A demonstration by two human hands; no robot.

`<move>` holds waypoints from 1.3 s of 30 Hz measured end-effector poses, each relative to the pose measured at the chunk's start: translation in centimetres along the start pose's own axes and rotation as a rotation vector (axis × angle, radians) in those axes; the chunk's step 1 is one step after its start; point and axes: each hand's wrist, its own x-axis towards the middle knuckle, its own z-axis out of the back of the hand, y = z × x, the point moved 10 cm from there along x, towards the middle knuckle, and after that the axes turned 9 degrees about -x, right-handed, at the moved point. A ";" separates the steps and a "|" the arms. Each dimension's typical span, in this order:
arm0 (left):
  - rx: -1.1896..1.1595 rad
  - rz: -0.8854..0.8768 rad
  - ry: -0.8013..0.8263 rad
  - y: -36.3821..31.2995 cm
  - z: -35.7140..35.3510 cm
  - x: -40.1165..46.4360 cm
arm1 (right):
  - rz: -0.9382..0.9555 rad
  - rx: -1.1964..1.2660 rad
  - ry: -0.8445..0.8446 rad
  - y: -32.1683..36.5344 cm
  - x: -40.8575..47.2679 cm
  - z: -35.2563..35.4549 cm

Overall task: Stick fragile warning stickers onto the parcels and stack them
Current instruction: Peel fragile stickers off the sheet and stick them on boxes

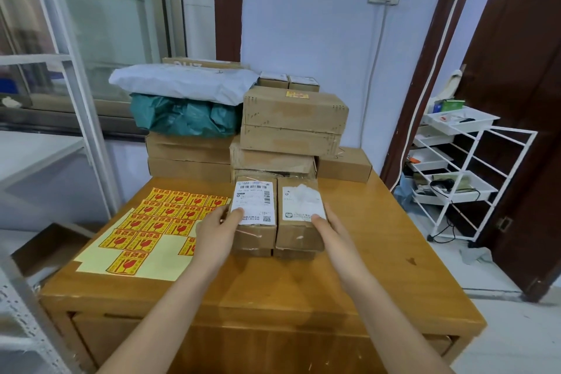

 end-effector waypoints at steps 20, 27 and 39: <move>-0.080 0.046 0.016 1.6 0.1 0.2 | 0.392 -0.357 -0.156 8.3 -0.8 -0.8; -0.074 0.005 0.040 1.6 1.3 0.9 | 0.542 -0.381 -0.030 11.9 -1.6 -7.1; 0.508 -0.257 -0.218 -0.4 14.3 1.8 | 0.610 -0.259 0.234 11.4 -2.5 -20.1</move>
